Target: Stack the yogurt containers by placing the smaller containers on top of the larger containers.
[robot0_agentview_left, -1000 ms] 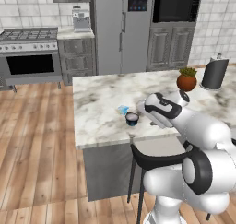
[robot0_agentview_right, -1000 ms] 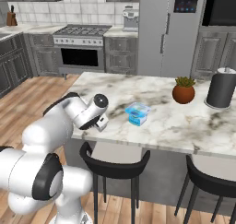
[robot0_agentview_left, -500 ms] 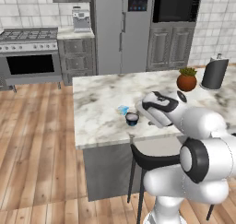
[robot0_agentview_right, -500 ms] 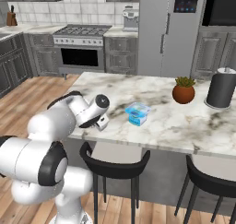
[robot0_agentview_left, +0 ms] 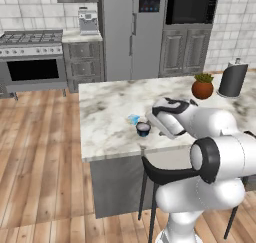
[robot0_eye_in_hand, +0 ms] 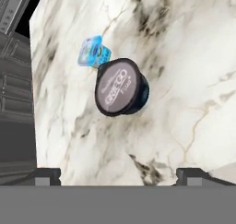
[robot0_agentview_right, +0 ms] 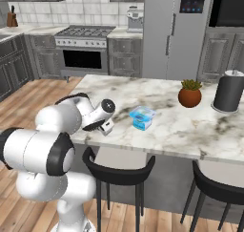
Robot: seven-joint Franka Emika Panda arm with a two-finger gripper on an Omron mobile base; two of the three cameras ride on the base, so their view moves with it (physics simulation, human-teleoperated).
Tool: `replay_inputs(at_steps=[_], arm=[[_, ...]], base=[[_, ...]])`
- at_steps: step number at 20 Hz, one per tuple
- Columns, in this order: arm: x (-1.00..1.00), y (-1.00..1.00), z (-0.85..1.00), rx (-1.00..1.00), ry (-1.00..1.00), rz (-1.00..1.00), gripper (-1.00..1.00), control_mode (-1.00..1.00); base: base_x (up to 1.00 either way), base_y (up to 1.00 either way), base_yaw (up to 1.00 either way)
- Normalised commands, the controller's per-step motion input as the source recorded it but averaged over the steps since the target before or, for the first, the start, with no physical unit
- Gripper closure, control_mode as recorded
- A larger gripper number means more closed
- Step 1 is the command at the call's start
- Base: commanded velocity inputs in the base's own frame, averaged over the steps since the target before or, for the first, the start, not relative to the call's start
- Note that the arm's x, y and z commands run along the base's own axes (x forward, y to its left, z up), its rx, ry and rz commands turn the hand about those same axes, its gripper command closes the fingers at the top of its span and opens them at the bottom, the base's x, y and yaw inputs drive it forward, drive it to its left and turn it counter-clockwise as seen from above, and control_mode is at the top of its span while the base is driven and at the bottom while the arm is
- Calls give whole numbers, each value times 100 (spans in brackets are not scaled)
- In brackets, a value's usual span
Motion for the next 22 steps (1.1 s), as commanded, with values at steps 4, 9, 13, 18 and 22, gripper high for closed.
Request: replay_inputs(at_steps=[4,9,13,18,22], arm=[[23,0,-18,0,0,0,-100,-100],[23,1,-16,0,0,0,-100,-100],[21,2,-15,0,0,0,-100,-100],[18,4,-16,0,0,0,-100,-100],[19,7,-15,0,0,0,-100,-100]], base=[[0,0,0],[0,0,0],[0,0,0],[0,0,0],[0,0,0]])
